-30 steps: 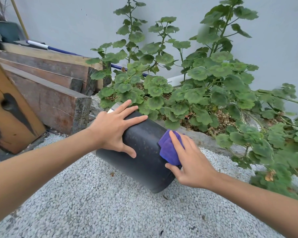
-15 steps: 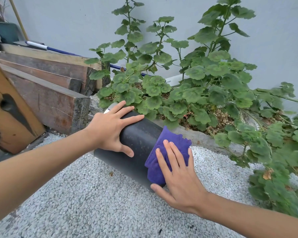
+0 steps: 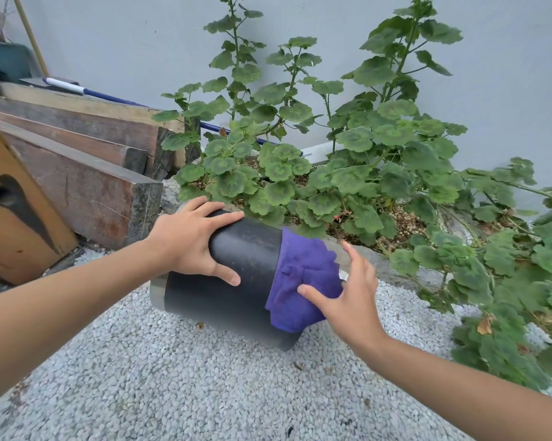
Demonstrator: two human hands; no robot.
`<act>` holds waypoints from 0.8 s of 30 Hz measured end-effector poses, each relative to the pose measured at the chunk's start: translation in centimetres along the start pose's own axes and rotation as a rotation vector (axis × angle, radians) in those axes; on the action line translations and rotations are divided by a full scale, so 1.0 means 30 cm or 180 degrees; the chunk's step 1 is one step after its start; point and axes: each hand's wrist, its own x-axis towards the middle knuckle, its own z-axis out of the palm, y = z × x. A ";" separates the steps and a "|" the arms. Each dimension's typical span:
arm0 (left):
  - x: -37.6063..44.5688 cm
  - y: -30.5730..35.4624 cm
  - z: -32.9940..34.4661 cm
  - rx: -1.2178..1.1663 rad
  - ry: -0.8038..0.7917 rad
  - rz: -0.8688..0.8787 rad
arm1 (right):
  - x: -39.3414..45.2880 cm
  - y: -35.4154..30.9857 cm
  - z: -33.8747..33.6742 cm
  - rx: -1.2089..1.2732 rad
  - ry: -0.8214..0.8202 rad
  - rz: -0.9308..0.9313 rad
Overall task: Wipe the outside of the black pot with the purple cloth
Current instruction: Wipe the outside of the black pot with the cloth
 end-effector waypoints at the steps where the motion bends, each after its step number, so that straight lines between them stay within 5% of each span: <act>1: -0.006 -0.002 0.005 -0.0018 -0.0007 -0.0053 | 0.016 -0.008 -0.005 0.0167 -0.0204 0.0305; 3: -0.014 -0.003 0.012 -0.0041 -0.0007 -0.0117 | 0.040 -0.015 -0.002 0.0408 -0.0607 0.0668; 16: 0.036 0.057 -0.133 -0.0167 -0.0168 -0.0476 | 0.089 -0.054 -0.050 0.0501 -0.0460 0.0762; 21: 0.026 0.068 -0.064 -0.0131 -0.0215 -0.0096 | 0.073 -0.007 -0.047 0.0027 -0.0669 0.0831; 24: 0.016 0.028 -0.055 -0.0721 0.0127 0.0352 | 0.093 -0.016 -0.060 -0.0145 -0.0753 0.0531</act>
